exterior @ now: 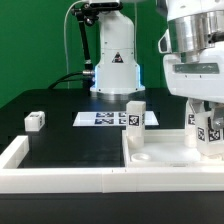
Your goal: Assemble square table
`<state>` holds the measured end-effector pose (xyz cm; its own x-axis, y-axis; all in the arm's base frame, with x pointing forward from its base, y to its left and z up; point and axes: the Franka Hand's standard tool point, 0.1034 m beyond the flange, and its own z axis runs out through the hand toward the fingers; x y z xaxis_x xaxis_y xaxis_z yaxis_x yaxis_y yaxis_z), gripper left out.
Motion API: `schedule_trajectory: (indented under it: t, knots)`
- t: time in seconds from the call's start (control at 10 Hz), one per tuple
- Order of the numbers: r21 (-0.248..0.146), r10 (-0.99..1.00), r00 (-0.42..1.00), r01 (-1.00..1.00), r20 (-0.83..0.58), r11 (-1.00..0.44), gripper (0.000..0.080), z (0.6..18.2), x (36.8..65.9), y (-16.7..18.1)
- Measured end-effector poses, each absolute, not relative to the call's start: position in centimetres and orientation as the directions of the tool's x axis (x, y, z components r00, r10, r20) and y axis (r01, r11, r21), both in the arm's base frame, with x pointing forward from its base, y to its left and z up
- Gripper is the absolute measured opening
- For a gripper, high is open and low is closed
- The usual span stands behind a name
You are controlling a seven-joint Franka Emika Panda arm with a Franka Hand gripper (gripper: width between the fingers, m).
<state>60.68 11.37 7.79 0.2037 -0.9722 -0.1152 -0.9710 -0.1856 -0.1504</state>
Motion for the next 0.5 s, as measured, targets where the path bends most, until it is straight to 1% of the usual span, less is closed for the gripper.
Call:
schedule_trajectory:
  t: [0.2,0.3,0.4,0.5]
  knots:
    - [-0.144,-0.982,0.138,-0.982,-0.13,-0.119,0.0291,7.8,60.69,11.38]
    - [-0.147,-0.978,0.163,-0.979,-0.127,-0.144,0.0365,7.78,60.67,11.39]
    - [-0.151,-0.972,0.201,-0.972,-0.121,-0.182,0.0365,7.78,60.67,11.37]
    - [-0.158,-0.96,0.256,-0.958,-0.111,-0.238,0.0501,7.78,60.69,11.28]
